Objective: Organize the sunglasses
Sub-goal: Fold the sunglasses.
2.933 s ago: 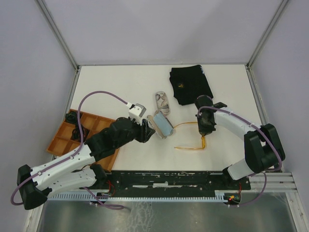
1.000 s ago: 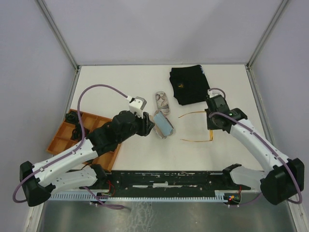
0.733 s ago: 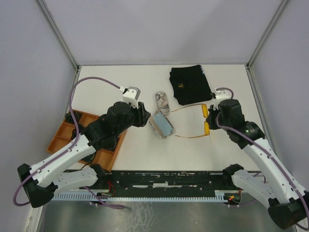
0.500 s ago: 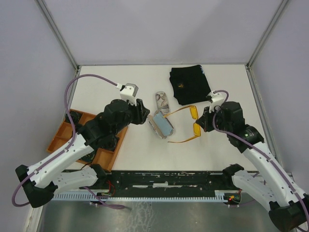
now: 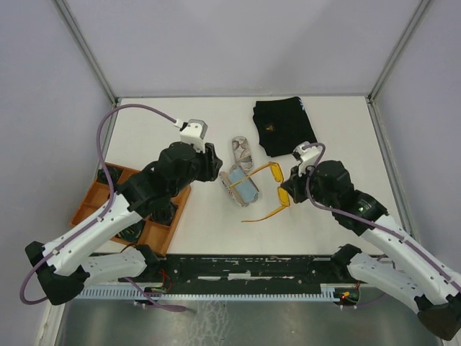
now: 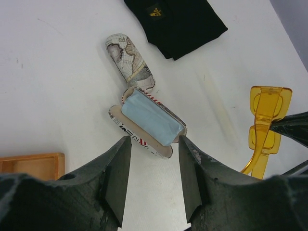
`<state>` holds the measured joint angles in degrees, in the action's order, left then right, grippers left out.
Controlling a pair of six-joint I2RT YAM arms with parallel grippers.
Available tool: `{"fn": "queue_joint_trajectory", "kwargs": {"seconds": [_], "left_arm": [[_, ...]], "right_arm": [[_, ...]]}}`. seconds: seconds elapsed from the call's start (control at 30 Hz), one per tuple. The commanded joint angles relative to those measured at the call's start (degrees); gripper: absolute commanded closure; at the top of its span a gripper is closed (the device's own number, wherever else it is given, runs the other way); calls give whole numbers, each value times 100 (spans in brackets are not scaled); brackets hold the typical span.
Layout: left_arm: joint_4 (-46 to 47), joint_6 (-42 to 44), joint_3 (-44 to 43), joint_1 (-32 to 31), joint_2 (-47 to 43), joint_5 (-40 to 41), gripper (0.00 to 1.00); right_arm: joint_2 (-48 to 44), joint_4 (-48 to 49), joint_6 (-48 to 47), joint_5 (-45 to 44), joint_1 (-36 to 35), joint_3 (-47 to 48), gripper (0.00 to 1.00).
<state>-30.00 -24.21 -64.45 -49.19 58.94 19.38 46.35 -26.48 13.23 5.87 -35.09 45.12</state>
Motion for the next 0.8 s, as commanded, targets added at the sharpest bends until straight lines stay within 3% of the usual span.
{"fn": "queue_joint_trajectory", "kwargs": {"seconds": [0.0, 0.33, 0.53, 0.77], "left_arm": [[54, -295, -369, 37, 146, 236, 48], [63, -423, -586, 31, 493, 449, 48], [80, -363, -676, 23, 759, 506, 49], [149, -401, -553, 21, 903, 489, 49]], "right_arm": [[-139, 502, 41, -1961, -752, 5, 100], [682, 979, 160, -4778, -2544, 265, 100], [1164, 1252, 265, -5392, -3094, 484, 100], [1418, 1545, 371, -5406, -3274, 578, 100]]}}
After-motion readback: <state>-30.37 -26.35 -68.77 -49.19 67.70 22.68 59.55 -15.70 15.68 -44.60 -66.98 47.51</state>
